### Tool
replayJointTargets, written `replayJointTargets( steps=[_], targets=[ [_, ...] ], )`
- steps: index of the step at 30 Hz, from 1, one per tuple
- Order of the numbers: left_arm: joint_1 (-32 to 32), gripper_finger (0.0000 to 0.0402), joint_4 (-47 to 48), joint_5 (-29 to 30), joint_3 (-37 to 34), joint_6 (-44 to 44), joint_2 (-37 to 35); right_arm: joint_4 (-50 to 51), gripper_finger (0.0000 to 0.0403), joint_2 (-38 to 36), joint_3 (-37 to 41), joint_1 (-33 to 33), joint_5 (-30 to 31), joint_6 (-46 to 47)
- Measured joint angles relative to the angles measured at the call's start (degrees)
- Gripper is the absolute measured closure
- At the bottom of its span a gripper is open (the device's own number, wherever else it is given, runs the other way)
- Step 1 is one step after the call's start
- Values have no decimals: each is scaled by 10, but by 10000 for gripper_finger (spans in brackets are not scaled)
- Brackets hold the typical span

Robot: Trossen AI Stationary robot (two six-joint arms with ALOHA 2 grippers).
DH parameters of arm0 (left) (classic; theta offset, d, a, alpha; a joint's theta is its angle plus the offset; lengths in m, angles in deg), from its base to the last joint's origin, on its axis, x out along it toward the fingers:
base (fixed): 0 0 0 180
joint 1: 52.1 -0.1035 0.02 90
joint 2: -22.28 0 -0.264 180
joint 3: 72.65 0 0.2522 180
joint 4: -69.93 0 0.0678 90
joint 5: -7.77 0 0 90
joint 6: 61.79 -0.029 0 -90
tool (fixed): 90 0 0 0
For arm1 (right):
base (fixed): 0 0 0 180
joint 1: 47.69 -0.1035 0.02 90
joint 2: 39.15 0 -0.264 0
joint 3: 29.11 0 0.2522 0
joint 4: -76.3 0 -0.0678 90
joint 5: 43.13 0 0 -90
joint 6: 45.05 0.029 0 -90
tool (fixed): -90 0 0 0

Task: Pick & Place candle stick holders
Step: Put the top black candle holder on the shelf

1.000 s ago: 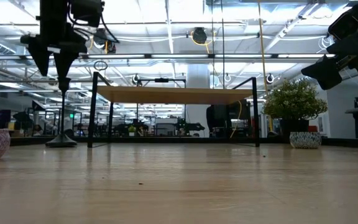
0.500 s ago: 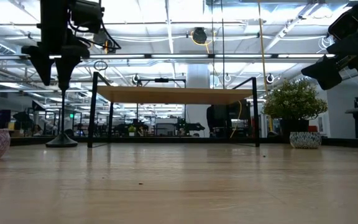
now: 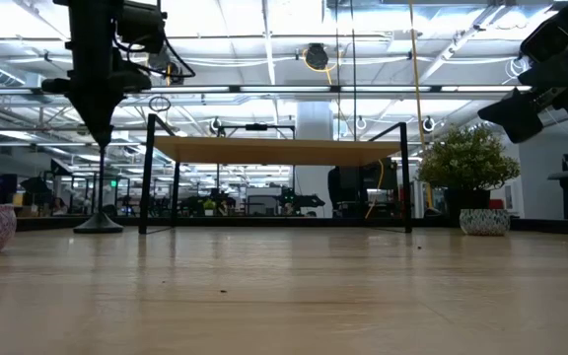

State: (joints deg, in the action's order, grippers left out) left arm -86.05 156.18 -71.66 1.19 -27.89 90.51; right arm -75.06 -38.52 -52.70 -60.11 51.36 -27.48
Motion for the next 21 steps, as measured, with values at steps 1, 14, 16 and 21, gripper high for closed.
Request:
replayJointTargets(
  steps=[1,14,16,21],
  targets=[
    [-2,374,2,-1,0,0,0,0,110,0,0,0,0,5],
    [1,392,53,-75,28,-8,2,-39,110,0,0,0,0,171],
    [6,394,85,-70,41,-9,3,-61,110,0,0,0,0,178],
    [19,394,148,-67,68,1,1,-104,110,0,0,0,1,149]
  ],
)
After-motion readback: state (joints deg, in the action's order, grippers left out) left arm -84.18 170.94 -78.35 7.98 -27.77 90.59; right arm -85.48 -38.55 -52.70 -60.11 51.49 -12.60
